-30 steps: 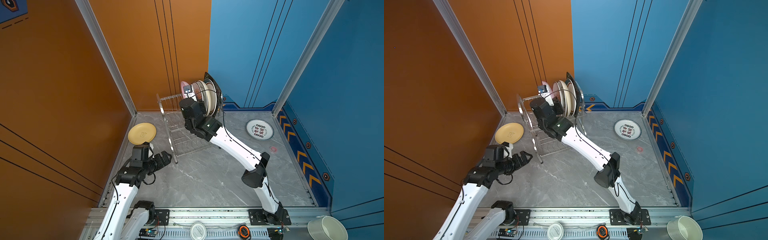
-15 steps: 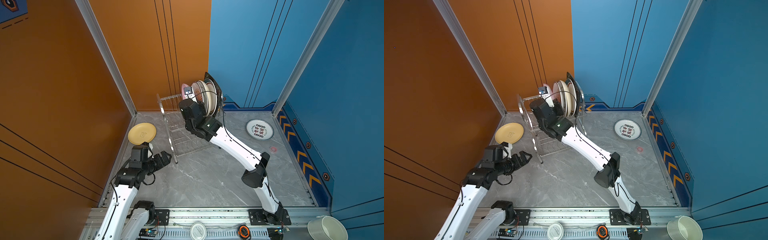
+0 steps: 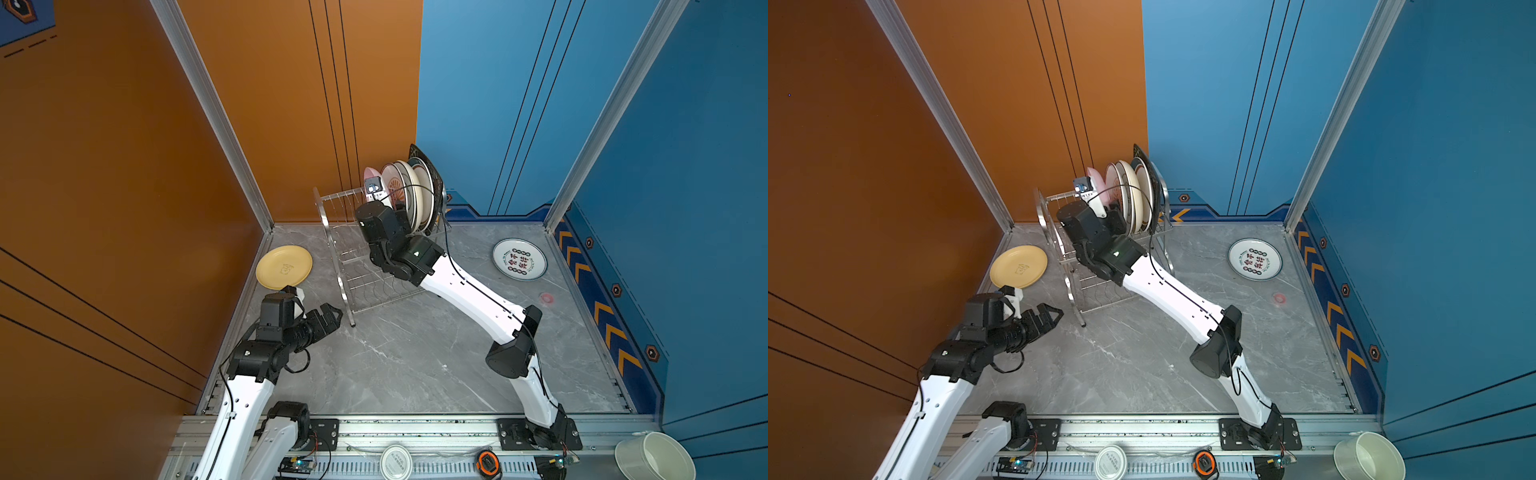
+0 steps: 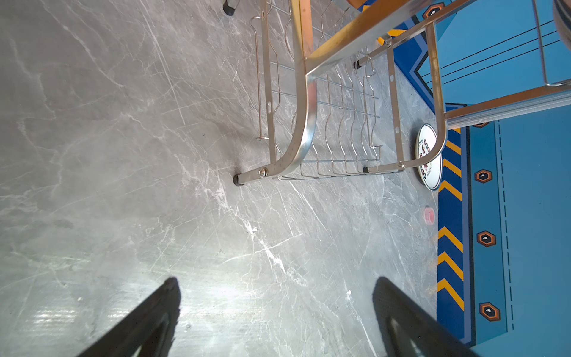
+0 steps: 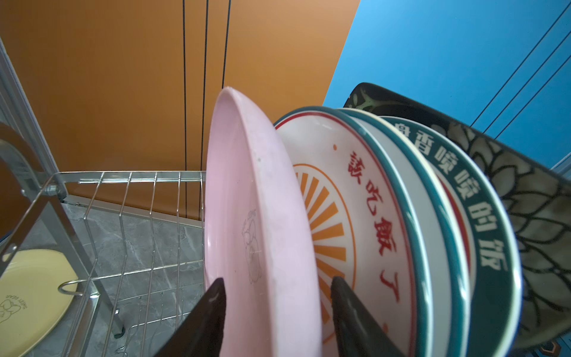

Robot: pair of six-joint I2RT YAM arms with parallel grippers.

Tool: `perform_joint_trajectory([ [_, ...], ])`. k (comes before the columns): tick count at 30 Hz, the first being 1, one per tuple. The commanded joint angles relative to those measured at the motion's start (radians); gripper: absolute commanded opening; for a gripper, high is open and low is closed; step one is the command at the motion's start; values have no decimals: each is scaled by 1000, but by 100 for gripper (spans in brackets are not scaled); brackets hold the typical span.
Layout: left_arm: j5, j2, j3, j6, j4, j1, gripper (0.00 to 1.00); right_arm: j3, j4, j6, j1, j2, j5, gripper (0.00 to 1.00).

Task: Load the plates into the dish rack
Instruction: 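Lower the pink plate into the rack slot beside the sunburst plate with the right gripper, then open the right gripper and withdraw it toward the white red-lettered plate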

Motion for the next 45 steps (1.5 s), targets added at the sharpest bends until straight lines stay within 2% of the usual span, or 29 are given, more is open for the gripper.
perform_joint_trajectory([
  [1,-3,-10,-14,-7,7,9,98,-33,-20,4,12,-107,-14,63],
  [5,-4,-11,-12,-6,7,10,98,-71,-39,21,30,-152,-25,71],
  [9,-4,-8,-10,-3,7,8,98,-86,-82,48,51,-193,-40,74],
  [15,7,-11,6,15,7,-7,98,-154,-224,163,89,-297,-109,76],
  [20,14,-33,0,26,7,-44,98,-354,-319,307,101,-464,-199,78],
  [27,10,-50,-2,32,7,-109,98,-698,-343,505,61,-725,-315,79],
  [30,2,-49,-3,34,8,-145,98,-830,-343,577,-7,-824,-396,79],
  [35,-17,-49,-10,30,8,-208,98,-1005,-334,624,-178,-955,-533,80],
  [40,-37,-54,-22,25,9,-255,98,-1179,-277,633,-441,-1056,-728,81],
  [45,-53,-53,-32,17,8,-289,98,-1315,-191,639,-715,-1092,-950,82],
])
